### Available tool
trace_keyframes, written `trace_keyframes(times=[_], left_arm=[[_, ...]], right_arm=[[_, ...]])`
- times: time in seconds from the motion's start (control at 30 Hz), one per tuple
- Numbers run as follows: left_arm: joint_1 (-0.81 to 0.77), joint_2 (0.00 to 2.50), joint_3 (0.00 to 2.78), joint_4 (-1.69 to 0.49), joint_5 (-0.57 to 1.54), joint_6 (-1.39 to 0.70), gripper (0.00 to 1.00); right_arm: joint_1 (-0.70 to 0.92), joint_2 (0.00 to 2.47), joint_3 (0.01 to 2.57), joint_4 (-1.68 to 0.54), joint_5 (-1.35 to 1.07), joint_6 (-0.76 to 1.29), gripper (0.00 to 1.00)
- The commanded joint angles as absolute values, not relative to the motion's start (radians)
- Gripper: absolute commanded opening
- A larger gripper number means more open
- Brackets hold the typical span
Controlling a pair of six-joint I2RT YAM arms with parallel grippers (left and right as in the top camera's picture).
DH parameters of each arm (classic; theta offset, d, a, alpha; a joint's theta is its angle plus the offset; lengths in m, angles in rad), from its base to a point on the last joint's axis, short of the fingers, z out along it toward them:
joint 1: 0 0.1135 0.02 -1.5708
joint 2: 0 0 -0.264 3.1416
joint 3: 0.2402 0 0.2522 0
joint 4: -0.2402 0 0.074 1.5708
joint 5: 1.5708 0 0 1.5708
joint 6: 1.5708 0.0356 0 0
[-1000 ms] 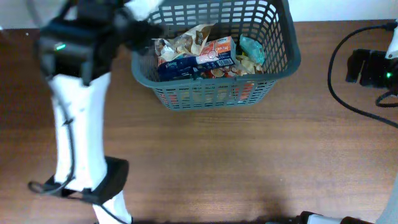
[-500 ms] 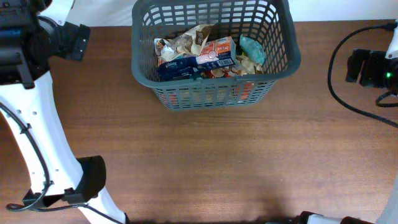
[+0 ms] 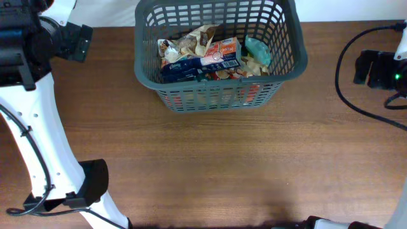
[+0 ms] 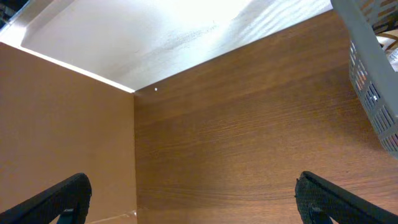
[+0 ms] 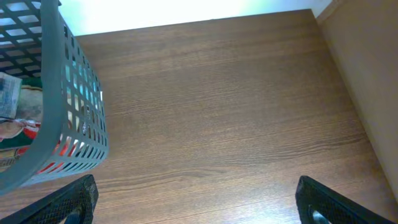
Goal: Pack container
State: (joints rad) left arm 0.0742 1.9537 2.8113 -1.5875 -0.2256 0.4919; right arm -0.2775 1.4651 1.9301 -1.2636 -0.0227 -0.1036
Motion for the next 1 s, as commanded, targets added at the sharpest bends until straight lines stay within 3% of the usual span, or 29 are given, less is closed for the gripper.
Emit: trace_keyframes(times=[0.0, 0.27, 0.4, 0.57, 0.77, 0.97], left_arm=[[0.077, 1.943, 2.81, -1.591, -0.229, 0.476, 0.99], [0.077, 1.943, 2.81, -1.591, -0.229, 0.476, 0.99], [0.077, 1.943, 2.81, -1.591, -0.229, 0.476, 0.99], [0.077, 1.943, 2.81, -1.591, -0.229, 0.476, 0.99], [0.077, 1.943, 2.81, -1.591, -0.229, 0.476, 0.99], [0.077, 1.943, 2.81, -1.591, -0.229, 0.476, 0.99]], right_arm=[[-0.208, 1.401, 1.88, -1.261, -0.017, -0.092, 0.99], [-0.081, 1.019, 1.437, -1.198, -0.006, -0.117, 0.99], [-0.079, 0.68, 1.016, -0.791, -0.007, -0.115, 0.99], [-0.079, 0.369, 0.617, -0.532, -0.015, -0.114, 0.99], [-0.079, 0.133, 0.322, -0.464, -0.014, -0.115, 0.99], [-0.079, 0.005, 0.225, -0.463, -0.014, -0.115, 0.99]])
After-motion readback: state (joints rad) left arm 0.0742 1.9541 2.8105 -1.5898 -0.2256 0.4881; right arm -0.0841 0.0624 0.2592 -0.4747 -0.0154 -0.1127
